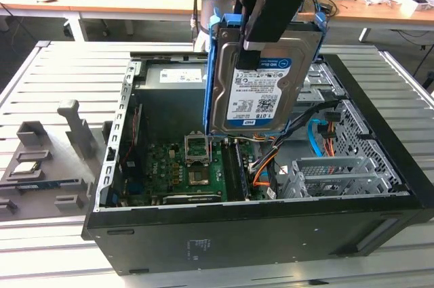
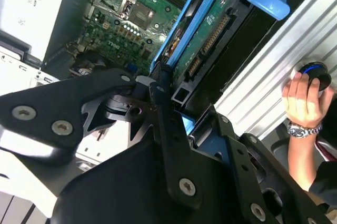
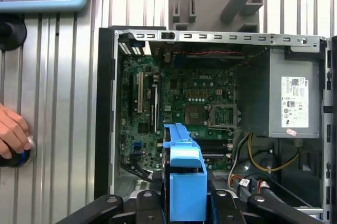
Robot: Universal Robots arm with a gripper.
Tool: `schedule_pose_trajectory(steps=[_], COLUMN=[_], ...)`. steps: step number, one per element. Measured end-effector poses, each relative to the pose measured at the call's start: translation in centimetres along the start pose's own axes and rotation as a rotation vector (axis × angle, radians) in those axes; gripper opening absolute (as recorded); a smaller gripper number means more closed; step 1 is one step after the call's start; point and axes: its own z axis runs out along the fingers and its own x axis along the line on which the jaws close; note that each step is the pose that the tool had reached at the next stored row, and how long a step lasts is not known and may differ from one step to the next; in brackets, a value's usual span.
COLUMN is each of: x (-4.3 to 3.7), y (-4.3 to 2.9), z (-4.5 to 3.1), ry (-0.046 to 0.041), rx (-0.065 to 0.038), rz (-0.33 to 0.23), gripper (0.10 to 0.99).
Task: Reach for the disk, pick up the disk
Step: 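Pick up the disk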
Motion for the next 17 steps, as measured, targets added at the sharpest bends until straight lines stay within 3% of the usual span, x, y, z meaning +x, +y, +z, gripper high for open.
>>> schedule_pose_trajectory(steps=[3, 13, 17], x=[1.61, 5.10, 7.09], y=[0.03, 0.12, 0.16], z=[0.04, 0.13, 0.17], ry=[0.0000, -0.0002, -0.0002], rx=[0.000, 0.000, 0.000], rz=[0.001, 0.004, 0.005], gripper=[0.369, 0.369, 0.369])
